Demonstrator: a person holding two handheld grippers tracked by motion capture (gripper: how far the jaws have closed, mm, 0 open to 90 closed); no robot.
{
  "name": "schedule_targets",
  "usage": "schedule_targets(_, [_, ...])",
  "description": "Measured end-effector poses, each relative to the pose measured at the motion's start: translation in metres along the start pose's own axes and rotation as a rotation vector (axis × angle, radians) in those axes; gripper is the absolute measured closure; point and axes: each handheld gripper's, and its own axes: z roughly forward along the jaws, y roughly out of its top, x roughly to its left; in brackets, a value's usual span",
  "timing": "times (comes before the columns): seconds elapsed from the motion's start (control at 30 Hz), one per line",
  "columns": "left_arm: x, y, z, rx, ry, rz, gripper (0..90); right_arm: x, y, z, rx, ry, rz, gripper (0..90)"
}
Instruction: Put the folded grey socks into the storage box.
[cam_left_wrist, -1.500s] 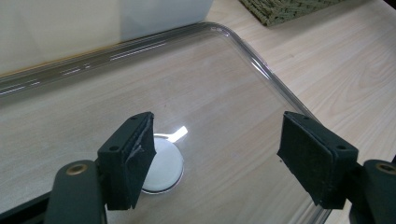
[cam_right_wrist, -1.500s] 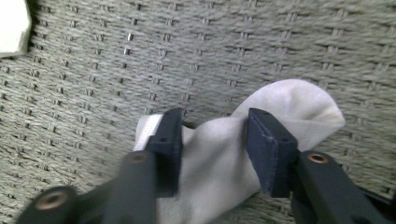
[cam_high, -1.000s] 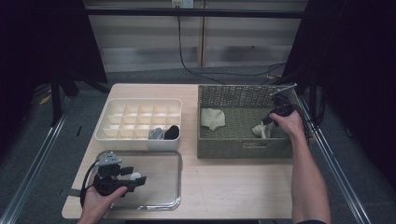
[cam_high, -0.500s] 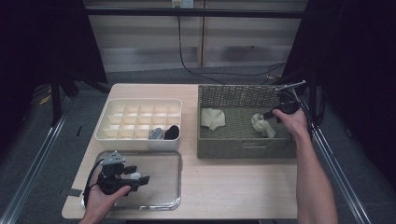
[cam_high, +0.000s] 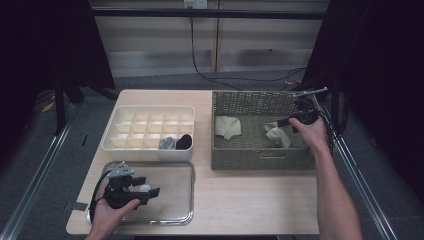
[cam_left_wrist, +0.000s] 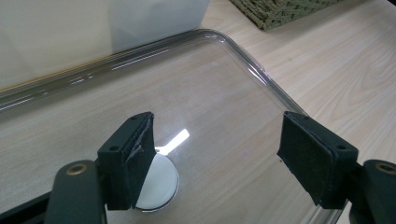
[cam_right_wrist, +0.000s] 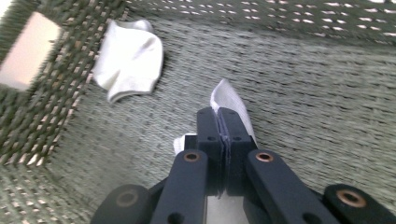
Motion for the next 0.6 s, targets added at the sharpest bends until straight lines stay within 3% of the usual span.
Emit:
schedule_targets(0.33, [0.001, 0.003, 0.0, -0.011, 0.021, -0.006, 26.8, 0.016, -0.001, -0.008, -0.076, 0.067, -0.028, 88.9])
schedule_targets(0.6, [0.0, 0.018, 0.0, -0.026, 0.018, 0.001, 27.7, 0.02, -0.001, -0.016, -0.113, 0.081, -0.023, 88.9])
